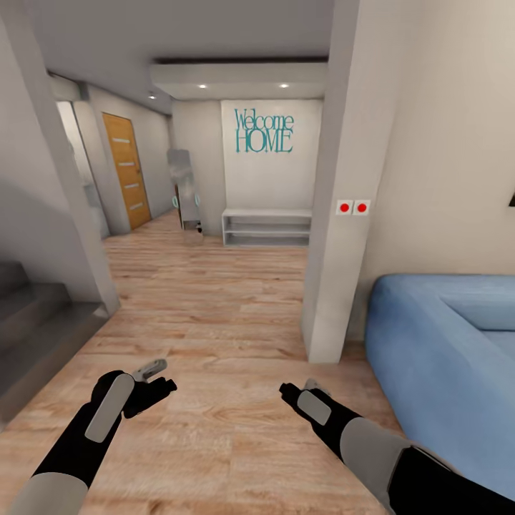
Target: Place each of the two pumpkins and all three candles from the living room inside a cabinet in the living room (use any cabinet), then make sure every cabinet is closed, and position the cauldron so it is next to a table in the living room.
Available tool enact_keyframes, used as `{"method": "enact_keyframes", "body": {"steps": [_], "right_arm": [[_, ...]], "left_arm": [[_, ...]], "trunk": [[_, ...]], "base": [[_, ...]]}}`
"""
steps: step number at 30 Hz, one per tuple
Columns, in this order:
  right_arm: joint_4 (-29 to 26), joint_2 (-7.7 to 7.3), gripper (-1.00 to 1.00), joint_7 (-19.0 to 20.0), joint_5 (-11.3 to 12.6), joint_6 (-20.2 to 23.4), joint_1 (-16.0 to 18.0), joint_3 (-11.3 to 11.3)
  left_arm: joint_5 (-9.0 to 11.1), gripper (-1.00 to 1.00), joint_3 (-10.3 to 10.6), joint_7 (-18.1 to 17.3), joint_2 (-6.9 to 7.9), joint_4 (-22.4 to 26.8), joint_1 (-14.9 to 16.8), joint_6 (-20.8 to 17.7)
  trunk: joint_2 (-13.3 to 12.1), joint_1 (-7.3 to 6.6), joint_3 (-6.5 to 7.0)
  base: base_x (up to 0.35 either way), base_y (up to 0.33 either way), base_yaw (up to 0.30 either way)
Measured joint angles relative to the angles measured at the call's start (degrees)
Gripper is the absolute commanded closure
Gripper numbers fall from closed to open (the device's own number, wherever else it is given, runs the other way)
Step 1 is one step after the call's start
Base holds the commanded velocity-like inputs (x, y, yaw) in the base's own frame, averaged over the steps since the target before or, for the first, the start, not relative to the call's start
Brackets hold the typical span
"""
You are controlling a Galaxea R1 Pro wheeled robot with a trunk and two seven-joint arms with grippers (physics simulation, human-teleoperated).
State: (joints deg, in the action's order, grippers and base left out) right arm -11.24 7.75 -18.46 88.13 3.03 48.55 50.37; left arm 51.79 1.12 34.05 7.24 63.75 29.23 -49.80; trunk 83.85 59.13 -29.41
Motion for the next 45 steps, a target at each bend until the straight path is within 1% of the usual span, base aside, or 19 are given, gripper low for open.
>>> {"method": "enact_keyframes", "body": {"steps": [2, 5, 11, 16, 18, 20, 23, 26, 45], "right_arm": [[0.1, -0.47, -1.0, 0.0, 0.3, -0.1, 0.0, 0.0], [0.1, -0.8, -1.0, 0.0, 0.5, -0.2, 0.0, 0.0], [0.4, -0.99, -1.0, 0.0, 0.6, -0.3, 0.0, 0.0], [3.5, -1.1, -1.0, -0.2, 0.6, -0.2, 0.0, -0.1], [5.1, -1.13, -1.0, -1.4, 1.1, -0.2, 0.1, -0.1], [5.5, -1.19, -1.0, -3.9, 2.6, -0.4, 0.1, -0.1], [5.7, -1.22, -1.0, -6.3, 4.1, -0.9, 0.1, -0.1], [5.8, -1.22, -1.0, -7.1, 4.5, -1.0, 0.1, -0.1], [5.9, -1.22, -1.0, -7.3, 4.8, -0.4, 0.1, -0.1]], "left_arm": [[0.0, -1.0, 0.0, 0.0, 0.01, 0.0, 0.0, 0.0], [0.0, -1.0, 0.0, 0.0, 0.01, 0.0, 0.0, 0.0], [-0.1, -1.0, 0.0, 0.0, 0.01, 0.0, 0.0, 0.0], [-0.1, -1.0, 0.0, 0.0, 0.01, 0.0, 0.0, 0.0], [-0.1, -1.0, 0.0, 0.0, 0.01, 0.0, 0.0, 0.0], [-0.1, -1.0, 0.1, 0.0, -0.02, 0.0, 0.0, 0.0], [-0.1, -1.0, 0.1, 0.0, -0.06, 0.0, 0.0, 0.0], [-0.1, -1.0, 0.1, 0.0, -0.12, 0.0, 0.0, 0.0], [-0.1, -1.0, 0.2, 0.0, -0.5, 0.0, 0.0, 0.0]], "trunk": [[0.0, 0.0, 0.0], [0.0, 0.0, 0.0], [0.0, 0.0, 0.0], [0.0, 0.0, 0.0], [0.0, 0.0, 0.0], [0.0, 0.0, 0.0], [0.0, 0.0, 0.0], [0.0, 0.01, 0.0], [0.0, 0.01, 0.0]], "base": [[0.335, 0.0, 0.0], [0.335, 0.0, 0.0], [0.335, 0.0, 0.0], [0.335, 0.0, 0.0], [0.335, -0.003, 0.0], [0.328, -0.071, 0.0], [0.297, -0.176, 0.0], [0.269, -0.231, 0.0], [0.229, -0.246, 0.0]]}}
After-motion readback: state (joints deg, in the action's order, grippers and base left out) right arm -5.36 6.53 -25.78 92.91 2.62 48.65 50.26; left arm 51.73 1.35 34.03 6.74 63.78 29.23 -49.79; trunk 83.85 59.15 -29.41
